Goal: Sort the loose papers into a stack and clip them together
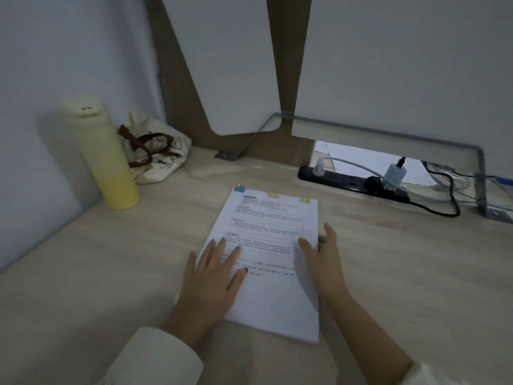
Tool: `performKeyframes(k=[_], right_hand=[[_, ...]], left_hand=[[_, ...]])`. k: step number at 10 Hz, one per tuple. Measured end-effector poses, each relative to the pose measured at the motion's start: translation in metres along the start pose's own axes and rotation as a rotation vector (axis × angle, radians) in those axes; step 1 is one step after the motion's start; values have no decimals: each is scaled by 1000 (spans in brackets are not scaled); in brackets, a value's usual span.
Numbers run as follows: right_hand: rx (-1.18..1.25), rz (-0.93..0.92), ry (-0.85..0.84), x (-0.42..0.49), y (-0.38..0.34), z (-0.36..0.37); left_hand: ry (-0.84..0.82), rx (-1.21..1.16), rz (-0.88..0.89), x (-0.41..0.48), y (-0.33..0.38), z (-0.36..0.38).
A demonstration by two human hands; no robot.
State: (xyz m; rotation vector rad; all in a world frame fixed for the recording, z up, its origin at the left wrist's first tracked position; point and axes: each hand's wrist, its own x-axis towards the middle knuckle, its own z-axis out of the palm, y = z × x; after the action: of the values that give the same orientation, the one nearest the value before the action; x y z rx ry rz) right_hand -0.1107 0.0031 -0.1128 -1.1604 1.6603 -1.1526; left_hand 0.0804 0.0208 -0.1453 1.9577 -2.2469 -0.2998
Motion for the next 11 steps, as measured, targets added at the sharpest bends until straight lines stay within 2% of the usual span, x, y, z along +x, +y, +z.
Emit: performKeyframes(k=[1,2,5,9,10,11], right_hand=[[-565,-218,-94,-7,5,36],[-912,-354,-267,-6,14,65],[-964,-344,-222,32,-1,119],[-944,-327,-195,55,-6,132],[-881,-316,-225,56,-6,130],[-679,-338,-233,53,-7,120]], left_hand=[[49,47,-46,3,-37,1],[67,12,-28,15,-64,-12],[-3,17,-6,75,-119,-24],[-2,-5,22,106,-129,-29],[59,-63,40,102,-128,-26],[291,-202,7,94,-124,-29]])
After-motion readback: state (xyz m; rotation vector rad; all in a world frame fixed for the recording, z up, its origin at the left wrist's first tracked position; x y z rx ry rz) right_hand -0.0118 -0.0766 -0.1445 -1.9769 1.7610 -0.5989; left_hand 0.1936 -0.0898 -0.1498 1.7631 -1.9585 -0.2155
